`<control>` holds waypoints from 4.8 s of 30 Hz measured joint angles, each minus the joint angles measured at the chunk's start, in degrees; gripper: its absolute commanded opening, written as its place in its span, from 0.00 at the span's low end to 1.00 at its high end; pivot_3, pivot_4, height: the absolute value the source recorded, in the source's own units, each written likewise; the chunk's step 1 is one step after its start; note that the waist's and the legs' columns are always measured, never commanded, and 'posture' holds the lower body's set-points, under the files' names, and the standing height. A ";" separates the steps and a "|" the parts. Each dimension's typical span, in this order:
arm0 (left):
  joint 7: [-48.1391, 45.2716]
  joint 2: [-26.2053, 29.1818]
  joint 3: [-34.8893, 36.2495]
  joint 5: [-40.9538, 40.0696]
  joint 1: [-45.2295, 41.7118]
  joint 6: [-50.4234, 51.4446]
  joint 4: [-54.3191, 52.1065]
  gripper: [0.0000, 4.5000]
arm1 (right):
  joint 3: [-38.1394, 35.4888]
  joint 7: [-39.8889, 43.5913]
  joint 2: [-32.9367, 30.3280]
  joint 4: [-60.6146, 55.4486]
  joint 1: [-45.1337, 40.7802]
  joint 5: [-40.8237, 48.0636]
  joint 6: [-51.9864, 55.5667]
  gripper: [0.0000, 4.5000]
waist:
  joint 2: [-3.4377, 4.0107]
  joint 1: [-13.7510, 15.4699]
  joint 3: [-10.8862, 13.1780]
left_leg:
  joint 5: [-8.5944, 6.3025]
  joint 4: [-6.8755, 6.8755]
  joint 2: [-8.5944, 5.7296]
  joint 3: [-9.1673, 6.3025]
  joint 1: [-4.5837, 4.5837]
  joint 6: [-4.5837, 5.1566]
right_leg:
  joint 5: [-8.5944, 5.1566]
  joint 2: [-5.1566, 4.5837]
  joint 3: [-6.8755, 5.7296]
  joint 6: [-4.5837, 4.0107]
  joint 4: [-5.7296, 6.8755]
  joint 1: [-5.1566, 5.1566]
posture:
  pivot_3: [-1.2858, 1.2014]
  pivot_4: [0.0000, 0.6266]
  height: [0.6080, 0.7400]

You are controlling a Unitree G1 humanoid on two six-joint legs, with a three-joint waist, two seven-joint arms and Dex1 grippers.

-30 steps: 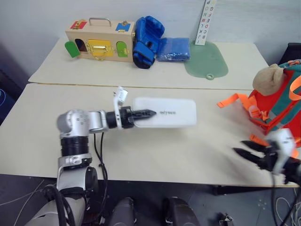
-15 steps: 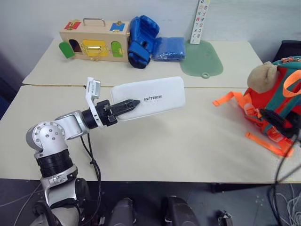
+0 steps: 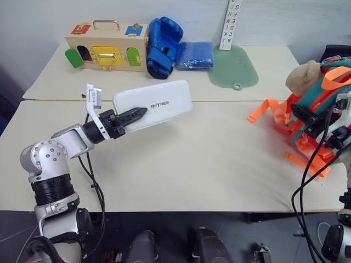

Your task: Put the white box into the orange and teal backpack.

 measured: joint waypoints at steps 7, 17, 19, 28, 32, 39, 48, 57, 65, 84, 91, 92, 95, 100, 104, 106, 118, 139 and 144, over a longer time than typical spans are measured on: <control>0.80 4.65 -0.16 -0.03 -4.52 -3.42 1.65 0.27 | 6.59 8.25 -2.00 -16.77 -2.71 14.38 15.00 0.01 | -0.09 0.04 0.08 | 0.04 -0.04 0.08 0.34 -0.15 -0.07 | -0.02 0.11 0.39 -0.03 0.33 -0.51 | 0.52 0.24 1.00; -6.79 8.73 -0.79 -2.64 -7.53 -7.45 2.45 0.27 | 9.87 18.31 -7.79 -29.39 -7.33 37.36 29.41 0.01 | -0.28 0.31 0.19 | -0.10 0.04 0.05 0.30 -0.46 0.14 | -0.02 -0.04 0.33 -0.04 0.17 -0.64 | 0.52 0.24 1.00; -9.30 9.46 -0.84 -4.43 -7.56 -7.46 1.97 0.27 | 10.18 20.69 -9.28 -30.85 -5.90 38.41 29.73 0.01 | -0.29 0.36 0.19 | -0.12 0.05 0.05 0.23 -0.56 0.16 | -0.02 -0.04 0.26 -0.03 0.05 -0.65 | 0.52 0.24 1.00; -18.30 15.01 -2.32 -8.24 -8.63 -8.55 -0.03 0.27 | 13.46 25.82 -10.70 -27.50 -0.05 29.66 24.65 0.01 | -0.30 0.26 0.20 | -0.12 0.20 0.04 0.20 -0.67 0.20 | 0.00 -0.04 0.21 -0.01 0.07 -0.68 | 0.52 0.24 1.00; -21.30 17.42 -2.94 -8.18 -9.07 -9.74 0.10 0.27 | 13.39 28.00 -11.56 -27.55 1.71 28.32 23.04 0.01 | -0.30 0.30 0.20 | -0.11 0.22 0.05 0.20 -0.65 0.19 | -0.01 -0.03 0.21 -0.01 0.13 -0.69 | 0.52 0.24 1.00; -26.36 18.09 -13.09 0.20 -8.90 -19.60 -1.64 0.27 | 13.40 30.95 -13.06 -27.98 3.94 26.63 20.81 0.01 | -0.33 1.23 0.21 | -0.11 0.40 -0.03 0.18 -0.69 0.27 | 0.01 -0.10 0.23 0.01 0.22 -0.68 | 0.52 0.24 1.00; -38.09 27.23 -14.27 2.24 -3.88 -21.38 2.41 0.27 | 13.62 30.27 -12.94 -27.87 3.08 25.34 20.19 0.01 | -0.35 0.34 0.23 | -0.13 0.38 0.00 0.12 -0.72 0.30 | -0.02 -0.14 0.16 -0.04 0.24 -0.71 | 0.52 0.24 1.00; -41.52 24.62 -19.33 7.07 -8.44 -25.66 5.92 0.27 | 13.61 29.96 -12.95 -27.87 2.86 25.08 19.74 0.01 | -0.35 0.84 0.23 | -0.14 0.42 -0.07 0.08 -0.77 0.38 | -0.02 -0.22 0.07 -0.04 0.29 -0.71 | 0.52 0.24 1.00; -40.87 17.68 -23.48 11.59 -13.22 -28.75 9.48 0.27 | 13.61 30.94 -13.04 -28.09 3.05 26.34 20.75 0.01 | -0.35 1.51 0.23 | -0.19 0.73 -0.04 0.06 -0.86 0.45 | -0.02 -0.19 0.02 -0.04 0.37 -0.71 | 0.52 0.24 1.00; -37.35 -3.97 -34.58 23.22 -20.24 -37.25 17.51 0.27 | 17.86 29.52 -9.59 -30.54 -0.01 26.55 19.64 0.01 | -0.35 1.88 0.22 | -0.40 1.13 -0.11 0.01 -0.95 0.79 | 0.00 -0.27 -0.02 0.01 0.53 -0.66 | 0.52 0.24 1.00; -30.95 -14.81 -38.77 30.38 -23.04 -42.14 27.52 0.43 | 18.37 24.34 -6.60 -29.94 -3.46 26.14 19.70 0.00 | -0.34 1.68 0.22 | -0.40 1.08 -0.03 0.02 -0.91 0.78 | 0.00 -0.17 -0.05 0.00 0.52 -0.68 | 0.52 0.24 1.00; -30.27 -15.95 -38.27 30.54 -23.33 -42.06 28.55 0.49 | 18.37 23.46 -6.11 -29.89 -3.44 26.14 19.74 0.00 | -0.34 1.72 0.22 | -0.41 1.09 -0.03 0.01 -0.91 0.79 | 0.00 -0.17 -0.05 0.01 0.52 -0.68 | 0.52 0.24 1.00; -30.11 -16.49 -37.44 30.28 -23.23 -40.76 28.76 0.69 | 18.37 21.96 -6.03 -29.96 -2.23 26.09 19.73 0.00 | -0.34 1.61 0.22 | -0.41 1.07 -0.04 0.02 -0.92 0.79 | 0.00 -0.19 -0.04 0.00 0.52 -0.68 | 0.52 0.24 1.00; -33.59 -6.74 -34.50 25.60 -17.61 -32.39 15.46 1.00 | 18.42 20.47 -5.41 -30.01 -1.02 25.64 19.58 0.00 | -0.32 0.16 0.22 | -0.26 0.96 0.06 -0.02 -0.88 0.50 | -0.03 -0.16 -0.04 -0.05 0.60 -0.69 | 0.52 0.24 1.00; -37.10 5.17 -28.29 16.02 -10.18 -21.81 -1.43 1.00 | 19.05 19.00 -4.28 -29.50 -0.06 23.07 18.86 0.00 | -0.30 -0.10 0.23 | -0.16 0.92 0.11 -0.14 -0.87 0.28 | -0.08 -0.07 -0.07 -0.14 0.66 -0.71 | 0.52 0.24 1.00; -38.22 9.40 -25.52 11.98 -8.23 -18.70 -7.04 1.00 | 19.61 18.40 -3.80 -28.99 -0.02 21.89 18.12 0.00 | -0.30 0.20 0.23 | -0.15 0.97 0.10 -0.18 -0.87 0.27 | -0.08 -0.08 -0.09 -0.15 0.65 -0.68 | 0.52 0.24 1.00; -23.43 13.30 -12.39 -1.11 -8.60 -8.10 -17.25 1.00 | 20.47 16.53 -1.96 -28.00 -0.43 19.61 17.12 0.00 | -0.31 0.65 0.23 | -0.19 0.98 -0.09 -0.43 -0.86 0.37 | -0.06 -0.28 -0.27 -0.11 0.60 -0.46 | 0.52 0.24 1.00; -23.16 11.52 -28.80 6.14 -7.54 -17.21 -14.47 0.48 | 20.44 15.10 -1.96 -27.90 -1.90 20.61 18.52 0.00 | -0.31 0.36 0.23 | -0.13 0.95 -0.04 -0.40 -0.83 0.29 | -0.07 -0.16 -0.25 -0.12 0.55 -0.47 | 0.52 0.24 1.00; -24.49 12.50 -28.76 6.30 -7.54 -17.51 -13.15 0.26 | 19.99 14.43 -1.97 -28.17 -0.50 21.23 18.52 0.00 | -0.31 0.38 0.23 | -0.14 0.94 -0.04 -0.40 -0.83 0.29 | -0.07 -0.17 -0.24 -0.12 0.55 -0.47 | 0.52 0.24 1.00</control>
